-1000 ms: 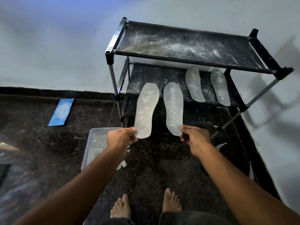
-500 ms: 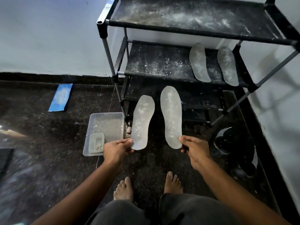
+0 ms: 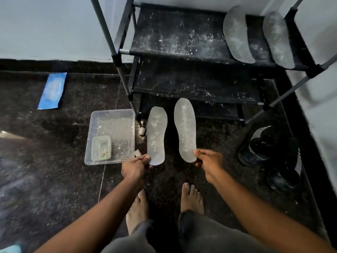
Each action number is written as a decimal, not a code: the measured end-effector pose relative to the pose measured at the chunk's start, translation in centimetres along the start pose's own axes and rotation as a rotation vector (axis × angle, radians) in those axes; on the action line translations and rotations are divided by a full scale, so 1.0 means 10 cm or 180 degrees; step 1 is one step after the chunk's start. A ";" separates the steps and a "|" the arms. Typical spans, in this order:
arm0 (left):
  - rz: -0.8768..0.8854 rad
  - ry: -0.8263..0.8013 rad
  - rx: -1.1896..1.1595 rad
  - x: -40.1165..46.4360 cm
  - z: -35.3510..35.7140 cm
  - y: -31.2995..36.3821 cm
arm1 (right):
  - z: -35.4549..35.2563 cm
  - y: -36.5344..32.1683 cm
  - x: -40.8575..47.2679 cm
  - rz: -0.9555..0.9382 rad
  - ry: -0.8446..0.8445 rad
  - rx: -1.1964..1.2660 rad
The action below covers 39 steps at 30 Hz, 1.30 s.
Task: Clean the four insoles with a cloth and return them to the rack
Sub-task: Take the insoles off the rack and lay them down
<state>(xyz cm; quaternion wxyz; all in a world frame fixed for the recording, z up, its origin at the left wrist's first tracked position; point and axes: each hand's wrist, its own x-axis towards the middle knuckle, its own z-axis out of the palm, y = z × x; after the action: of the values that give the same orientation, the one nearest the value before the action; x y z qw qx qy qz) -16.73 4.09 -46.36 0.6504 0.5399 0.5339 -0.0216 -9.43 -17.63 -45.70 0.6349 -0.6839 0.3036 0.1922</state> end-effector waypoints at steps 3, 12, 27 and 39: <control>-0.0086 0.0087 -0.0042 0.17 0.04 -0.13 | 0.08 0.17 0.19 0.0124 -0.0009 -0.0057; -0.0375 -0.0072 -0.0171 0.65 0.20 -0.49 | 0.21 0.60 0.58 0.0465 -0.0047 -0.0144; -0.0698 0.0120 0.0133 1.00 0.24 -0.78 | 0.25 0.94 0.77 0.0696 0.0088 -0.0444; 0.2870 -0.0940 0.4158 0.32 0.05 -0.09 | 0.05 0.11 0.35 -0.2288 -0.0216 -0.4592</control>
<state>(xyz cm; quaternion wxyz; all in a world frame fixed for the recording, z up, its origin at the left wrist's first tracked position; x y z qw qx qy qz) -15.58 5.07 -49.33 0.2135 0.9660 0.0529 -0.1360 -7.51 -17.76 -48.84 0.0688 -0.9750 -0.1534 0.1456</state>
